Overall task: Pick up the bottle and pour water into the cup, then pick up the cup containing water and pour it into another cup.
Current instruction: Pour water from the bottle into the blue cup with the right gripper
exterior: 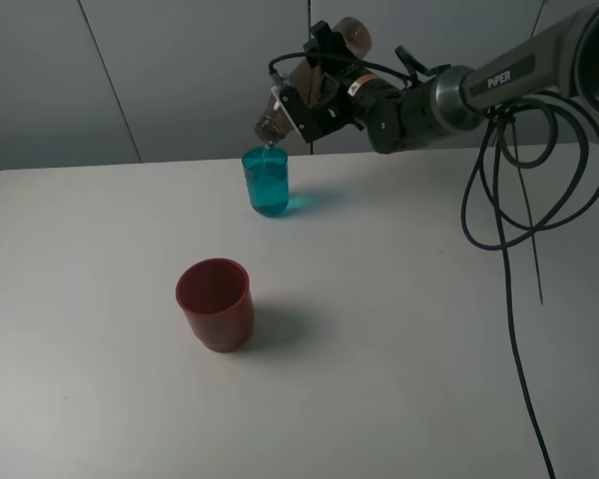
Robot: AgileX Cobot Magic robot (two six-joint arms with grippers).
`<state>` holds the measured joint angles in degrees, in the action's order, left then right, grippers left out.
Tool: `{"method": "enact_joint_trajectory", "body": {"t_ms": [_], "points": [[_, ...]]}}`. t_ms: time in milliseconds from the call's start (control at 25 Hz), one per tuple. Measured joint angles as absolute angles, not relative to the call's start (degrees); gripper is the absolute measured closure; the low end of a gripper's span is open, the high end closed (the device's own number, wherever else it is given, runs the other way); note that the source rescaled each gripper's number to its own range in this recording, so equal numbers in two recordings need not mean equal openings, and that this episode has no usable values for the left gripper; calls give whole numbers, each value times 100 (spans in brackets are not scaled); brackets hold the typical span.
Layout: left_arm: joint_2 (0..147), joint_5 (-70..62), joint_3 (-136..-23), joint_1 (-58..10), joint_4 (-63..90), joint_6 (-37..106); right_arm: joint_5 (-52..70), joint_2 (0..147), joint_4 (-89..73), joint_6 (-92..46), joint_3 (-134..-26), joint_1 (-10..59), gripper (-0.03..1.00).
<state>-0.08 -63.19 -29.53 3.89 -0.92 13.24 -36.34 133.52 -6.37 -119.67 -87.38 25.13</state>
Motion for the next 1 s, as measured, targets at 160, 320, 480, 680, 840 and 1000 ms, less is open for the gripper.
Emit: {"method": "enact_joint_trajectory", "body": {"t_ms": [160, 320, 480, 680, 840, 1000], "points": [[-8, -6319, -2953, 389, -92, 1324, -3643, 13352, -593, -11967, -8738, 2513, 95], [-8, -6319, -2953, 389, -92, 1324, -3643, 13352, -555, -11967, -8738, 2513, 95], [-8, -6319, -2953, 389, -92, 1324, -3643, 13352, -555, -11936, -8738, 2513, 95], [-8, -6319, -2953, 389, -92, 1324, -3597, 13352, -739, -11435, -8738, 2513, 95], [-8, -6319, -2953, 389, -92, 1336, -3041, 13312, -1342, -11225, -8738, 2565, 95], [-8, -6319, -2953, 389, -92, 1348, -2117, 13132, -1819, -11062, -8631, 2613, 95]]}}
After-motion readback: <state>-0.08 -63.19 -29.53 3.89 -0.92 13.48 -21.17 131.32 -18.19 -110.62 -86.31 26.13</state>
